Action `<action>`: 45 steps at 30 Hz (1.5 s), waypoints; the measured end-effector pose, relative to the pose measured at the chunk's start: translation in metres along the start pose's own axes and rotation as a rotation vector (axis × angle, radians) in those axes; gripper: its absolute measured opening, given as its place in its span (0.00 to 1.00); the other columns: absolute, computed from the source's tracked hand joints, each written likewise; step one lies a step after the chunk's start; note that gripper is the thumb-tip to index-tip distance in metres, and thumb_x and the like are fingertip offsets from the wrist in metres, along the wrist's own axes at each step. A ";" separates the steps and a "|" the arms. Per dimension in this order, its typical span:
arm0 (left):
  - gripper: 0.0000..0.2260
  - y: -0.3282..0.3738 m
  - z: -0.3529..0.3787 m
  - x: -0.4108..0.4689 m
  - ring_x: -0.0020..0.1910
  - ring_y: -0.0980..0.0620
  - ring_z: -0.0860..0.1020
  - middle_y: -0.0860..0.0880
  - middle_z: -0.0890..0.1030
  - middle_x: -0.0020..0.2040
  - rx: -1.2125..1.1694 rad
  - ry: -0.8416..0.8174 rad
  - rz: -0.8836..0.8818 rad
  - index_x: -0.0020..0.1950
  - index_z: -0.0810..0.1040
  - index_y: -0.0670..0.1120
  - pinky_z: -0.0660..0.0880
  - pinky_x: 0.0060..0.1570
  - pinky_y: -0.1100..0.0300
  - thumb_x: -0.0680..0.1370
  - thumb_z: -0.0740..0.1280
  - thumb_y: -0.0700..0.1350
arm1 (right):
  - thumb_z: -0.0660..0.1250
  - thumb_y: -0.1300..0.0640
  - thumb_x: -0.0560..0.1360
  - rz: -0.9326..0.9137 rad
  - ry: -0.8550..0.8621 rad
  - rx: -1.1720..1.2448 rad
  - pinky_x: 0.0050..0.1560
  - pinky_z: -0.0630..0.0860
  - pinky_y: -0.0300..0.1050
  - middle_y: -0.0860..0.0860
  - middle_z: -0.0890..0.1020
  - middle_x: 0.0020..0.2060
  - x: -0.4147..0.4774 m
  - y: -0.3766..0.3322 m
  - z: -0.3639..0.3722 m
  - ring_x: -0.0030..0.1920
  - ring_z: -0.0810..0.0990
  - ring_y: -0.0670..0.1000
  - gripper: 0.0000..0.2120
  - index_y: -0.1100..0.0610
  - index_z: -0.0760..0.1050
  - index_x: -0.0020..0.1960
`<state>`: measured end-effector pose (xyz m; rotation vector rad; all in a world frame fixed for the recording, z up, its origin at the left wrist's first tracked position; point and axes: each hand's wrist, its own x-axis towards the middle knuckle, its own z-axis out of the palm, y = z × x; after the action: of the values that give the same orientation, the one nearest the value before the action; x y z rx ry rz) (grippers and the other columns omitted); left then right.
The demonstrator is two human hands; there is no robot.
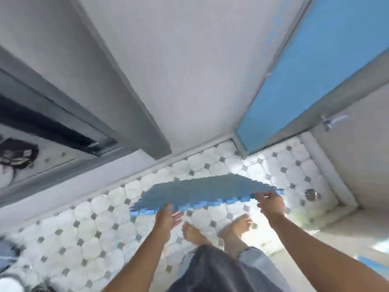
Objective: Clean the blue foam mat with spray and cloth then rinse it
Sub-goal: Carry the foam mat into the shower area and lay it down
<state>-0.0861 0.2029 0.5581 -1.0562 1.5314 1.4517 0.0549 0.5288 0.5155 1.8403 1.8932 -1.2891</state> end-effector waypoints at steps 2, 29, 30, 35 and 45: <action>0.09 -0.001 0.056 -0.006 0.46 0.42 0.80 0.40 0.78 0.55 0.107 -0.044 0.010 0.64 0.69 0.44 0.76 0.43 0.51 0.85 0.58 0.44 | 0.76 0.43 0.67 0.091 0.058 0.095 0.44 0.83 0.64 0.51 0.84 0.26 0.020 0.041 -0.039 0.36 0.86 0.58 0.15 0.55 0.80 0.40; 0.19 -0.084 0.544 -0.012 0.65 0.43 0.77 0.41 0.76 0.70 0.933 -0.468 0.186 0.76 0.66 0.44 0.77 0.54 0.47 0.85 0.61 0.44 | 0.73 0.48 0.76 0.589 0.698 0.905 0.51 0.81 0.56 0.58 0.83 0.44 0.103 0.190 -0.261 0.43 0.84 0.65 0.12 0.47 0.69 0.42; 0.21 -0.084 0.555 -0.007 0.65 0.43 0.77 0.41 0.75 0.71 0.934 -0.476 0.183 0.78 0.64 0.43 0.78 0.53 0.48 0.85 0.61 0.44 | 0.72 0.48 0.76 0.596 0.712 0.917 0.50 0.81 0.57 0.58 0.83 0.44 0.110 0.191 -0.260 0.43 0.84 0.64 0.12 0.46 0.69 0.42; 0.32 -0.089 0.609 0.006 0.73 0.42 0.71 0.40 0.66 0.77 0.921 -0.507 0.181 0.83 0.47 0.43 0.75 0.64 0.45 0.84 0.62 0.45 | 0.72 0.48 0.76 0.662 0.723 0.955 0.52 0.81 0.64 0.52 0.81 0.40 0.146 0.194 -0.260 0.44 0.84 0.62 0.11 0.48 0.70 0.46; 0.32 -0.105 0.703 0.058 0.78 0.42 0.64 0.40 0.60 0.80 0.945 -0.588 0.153 0.82 0.44 0.45 0.71 0.70 0.44 0.85 0.60 0.41 | 0.70 0.56 0.79 0.675 0.803 1.106 0.50 0.83 0.60 0.48 0.77 0.37 0.245 0.202 -0.258 0.31 0.78 0.46 0.09 0.54 0.70 0.53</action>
<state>-0.0188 0.9001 0.4216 0.0519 1.5694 0.8127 0.2916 0.8479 0.4172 3.4879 0.3728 -1.5436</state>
